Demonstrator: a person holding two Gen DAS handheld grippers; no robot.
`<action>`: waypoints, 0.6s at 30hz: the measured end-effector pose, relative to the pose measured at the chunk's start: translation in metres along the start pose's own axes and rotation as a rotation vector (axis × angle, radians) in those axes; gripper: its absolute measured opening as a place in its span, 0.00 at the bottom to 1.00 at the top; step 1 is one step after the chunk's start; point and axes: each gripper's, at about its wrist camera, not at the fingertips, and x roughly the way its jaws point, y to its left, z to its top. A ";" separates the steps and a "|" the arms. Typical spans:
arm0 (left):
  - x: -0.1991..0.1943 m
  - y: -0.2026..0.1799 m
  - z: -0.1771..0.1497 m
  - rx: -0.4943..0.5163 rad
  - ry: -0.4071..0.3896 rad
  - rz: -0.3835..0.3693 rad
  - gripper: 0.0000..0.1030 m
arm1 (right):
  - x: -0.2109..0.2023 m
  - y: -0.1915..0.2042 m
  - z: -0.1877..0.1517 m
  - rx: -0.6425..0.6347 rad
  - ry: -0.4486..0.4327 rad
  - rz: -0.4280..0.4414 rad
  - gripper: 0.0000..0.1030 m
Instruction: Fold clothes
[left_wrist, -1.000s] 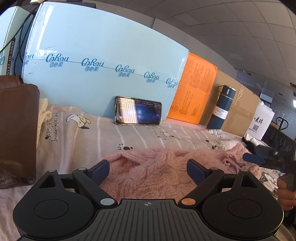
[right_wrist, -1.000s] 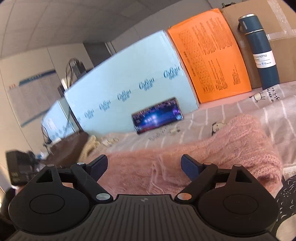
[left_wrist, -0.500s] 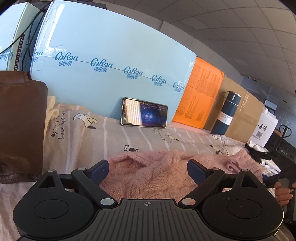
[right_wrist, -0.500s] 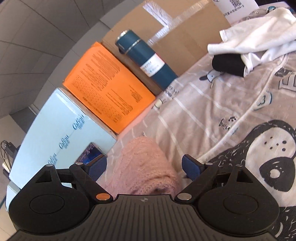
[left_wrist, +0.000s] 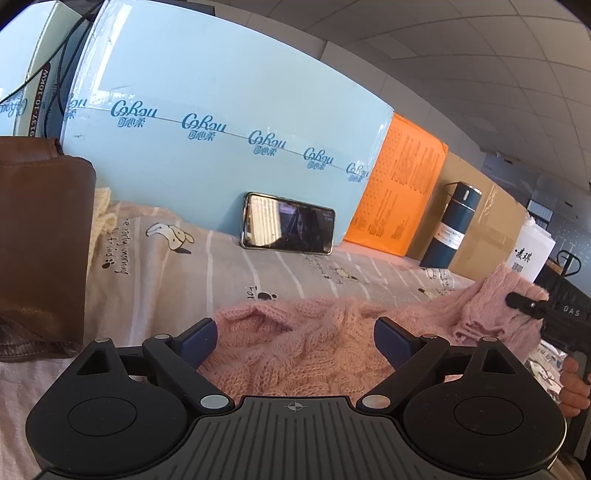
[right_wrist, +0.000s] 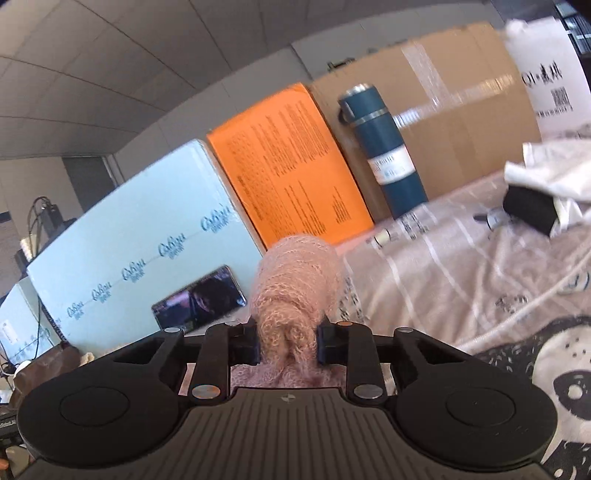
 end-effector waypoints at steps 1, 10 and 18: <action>0.000 0.000 0.000 0.001 -0.001 -0.002 0.91 | -0.006 0.004 0.003 -0.016 -0.030 0.014 0.22; -0.003 -0.016 -0.002 0.096 0.002 -0.055 0.96 | -0.026 -0.019 0.034 -0.050 -0.097 -0.171 0.21; 0.010 -0.025 -0.005 0.162 0.078 0.100 0.96 | -0.014 0.039 0.011 -0.483 -0.166 -0.350 0.21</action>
